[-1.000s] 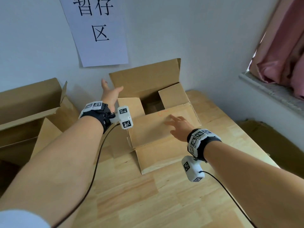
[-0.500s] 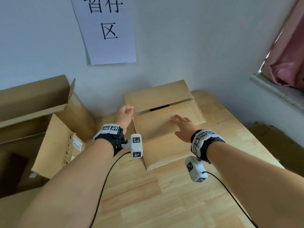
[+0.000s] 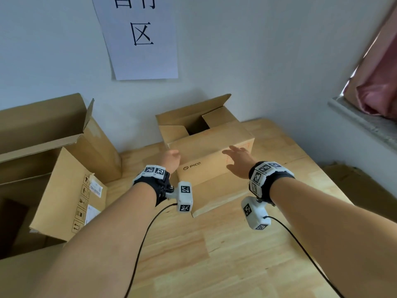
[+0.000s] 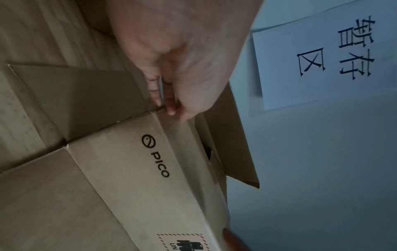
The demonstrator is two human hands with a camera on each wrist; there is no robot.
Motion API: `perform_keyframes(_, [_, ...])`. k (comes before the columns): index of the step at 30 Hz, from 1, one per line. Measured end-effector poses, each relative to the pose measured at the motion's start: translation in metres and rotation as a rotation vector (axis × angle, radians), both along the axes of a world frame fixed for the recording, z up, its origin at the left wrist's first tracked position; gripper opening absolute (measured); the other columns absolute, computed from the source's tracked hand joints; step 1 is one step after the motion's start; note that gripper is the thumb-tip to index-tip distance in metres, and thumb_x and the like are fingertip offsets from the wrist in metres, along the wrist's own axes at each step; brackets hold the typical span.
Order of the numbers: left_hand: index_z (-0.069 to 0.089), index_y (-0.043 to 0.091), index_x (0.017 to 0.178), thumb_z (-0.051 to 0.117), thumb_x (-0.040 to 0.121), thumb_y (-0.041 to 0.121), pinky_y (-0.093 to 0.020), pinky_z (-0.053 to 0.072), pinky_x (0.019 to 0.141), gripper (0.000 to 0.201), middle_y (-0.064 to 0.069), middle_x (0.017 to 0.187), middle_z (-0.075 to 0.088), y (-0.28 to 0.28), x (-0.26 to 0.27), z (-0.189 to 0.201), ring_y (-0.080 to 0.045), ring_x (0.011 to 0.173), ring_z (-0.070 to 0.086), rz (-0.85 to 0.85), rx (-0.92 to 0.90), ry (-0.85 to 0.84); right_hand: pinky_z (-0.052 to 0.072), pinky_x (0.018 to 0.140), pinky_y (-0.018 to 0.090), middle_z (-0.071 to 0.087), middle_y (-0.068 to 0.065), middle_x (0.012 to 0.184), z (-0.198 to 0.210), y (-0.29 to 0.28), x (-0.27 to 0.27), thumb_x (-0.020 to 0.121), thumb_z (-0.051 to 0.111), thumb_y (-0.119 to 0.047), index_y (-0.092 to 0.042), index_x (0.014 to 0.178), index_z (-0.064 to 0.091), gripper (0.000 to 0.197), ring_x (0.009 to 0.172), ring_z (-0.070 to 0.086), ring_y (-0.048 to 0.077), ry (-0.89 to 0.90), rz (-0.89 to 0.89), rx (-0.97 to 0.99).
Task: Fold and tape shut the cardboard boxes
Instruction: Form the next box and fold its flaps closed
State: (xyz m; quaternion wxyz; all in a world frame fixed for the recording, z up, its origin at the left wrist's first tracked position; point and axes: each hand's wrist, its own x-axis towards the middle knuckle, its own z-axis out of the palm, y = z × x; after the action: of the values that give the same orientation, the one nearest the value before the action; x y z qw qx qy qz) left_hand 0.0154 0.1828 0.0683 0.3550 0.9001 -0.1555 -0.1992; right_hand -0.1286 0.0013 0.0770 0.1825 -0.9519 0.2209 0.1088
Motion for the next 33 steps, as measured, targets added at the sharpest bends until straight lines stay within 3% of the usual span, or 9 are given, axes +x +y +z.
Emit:
perform_keyframes(9, [0.057,0.016,0.130,0.048,0.097,0.009,-0.025,0.024,0.109,0.035,0.003,0.148,0.038,0.020,0.025,-0.016,-0.015,0.134,0.036,-0.165,-0.037,0.017,0.038,0.105,0.044,0.029,0.002,0.150,-0.005,0.019,0.057,0.092,0.048,-0.017,-0.030,0.143,0.035,0.054,0.135,0.033,0.026,0.077,0.039,0.013])
perform_keyframes(14, [0.055,0.023,0.130,0.047,0.097,0.011,-0.037,0.043,0.104,0.036,0.005,0.148,0.037,0.023,0.050,-0.015,-0.017,0.120,0.052,-0.038,-0.131,-0.064,0.047,0.087,0.032,0.056,0.005,0.125,-0.007,0.024,0.063,0.093,0.043,-0.013,-0.023,0.134,0.046,0.042,0.108,0.057,0.025,0.013,-0.038,0.017])
perform_keyframes(19, [0.015,0.012,0.151,0.049,0.096,0.012,-0.022,0.009,0.115,0.065,-0.002,0.160,0.001,0.010,0.091,0.003,-0.015,0.147,0.008,0.107,-0.192,-0.330,0.048,0.091,0.035,0.054,0.005,0.129,-0.007,0.024,0.065,0.094,0.039,-0.015,-0.023,0.136,0.046,0.043,0.111,0.056,0.025,0.022,-0.029,-0.046])
perform_keyframes(21, [0.024,0.015,0.149,0.046,0.099,0.019,-0.022,0.011,0.114,0.055,-0.003,0.159,0.013,0.001,0.094,0.010,-0.014,0.146,0.013,-0.007,-0.121,-0.349,0.049,0.081,0.030,0.057,0.004,0.125,-0.006,0.021,0.066,0.094,0.038,-0.013,-0.029,0.133,0.050,0.044,0.105,0.058,0.024,0.015,-0.035,-0.041])
perform_keyframes(23, [0.053,0.017,0.124,0.036,0.103,0.028,-0.028,0.033,0.101,0.030,-0.009,0.131,0.051,-0.008,0.088,0.010,-0.019,0.123,0.046,-0.100,-0.052,-0.319,0.045,0.069,0.027,0.062,0.004,0.116,-0.002,0.018,0.068,0.094,0.037,-0.012,-0.033,0.128,0.055,0.044,0.091,0.059,0.022,0.009,-0.036,-0.039])
perform_keyframes(26, [0.056,0.014,0.095,0.025,0.104,0.038,-0.027,0.038,0.069,0.040,-0.009,0.086,0.056,-0.009,0.073,-0.008,-0.020,0.081,0.053,-0.129,0.042,-0.280,0.042,0.062,0.027,0.063,0.005,0.101,0.002,0.017,0.072,0.093,0.038,-0.010,-0.031,0.122,0.061,0.042,0.077,0.052,0.021,0.018,-0.039,-0.044])
perform_keyframes(28, [0.057,0.012,0.128,0.028,0.104,0.035,-0.016,0.035,0.084,0.044,-0.005,0.127,0.059,-0.003,0.065,-0.025,-0.014,0.105,0.057,-0.176,0.061,-0.230,0.044,0.065,0.028,0.064,0.004,0.105,0.000,0.018,0.070,0.092,0.038,-0.009,-0.031,0.123,0.061,0.044,0.079,0.054,0.021,0.002,-0.049,-0.044])
perform_keyframes(29, [0.048,0.014,0.139,0.030,0.104,0.031,-0.006,0.028,0.085,0.043,0.001,0.147,0.042,0.000,0.063,-0.030,-0.007,0.112,0.053,-0.198,0.054,-0.207,0.047,0.069,0.028,0.064,0.003,0.109,-0.002,0.018,0.069,0.092,0.037,-0.008,-0.032,0.124,0.060,0.045,0.083,0.057,0.021,-0.016,-0.059,-0.037])
perform_keyframes(33, [0.039,0.017,0.145,0.036,0.103,0.018,-0.003,0.015,0.094,0.042,0.007,0.156,0.021,0.005,0.065,-0.034,-0.009,0.136,0.036,-0.248,0.045,-0.187,0.048,0.092,0.034,0.064,0.002,0.115,-0.013,0.020,0.064,0.092,0.037,-0.009,-0.031,0.125,0.057,0.044,0.099,0.061,0.024,-0.112,-0.051,-0.034])
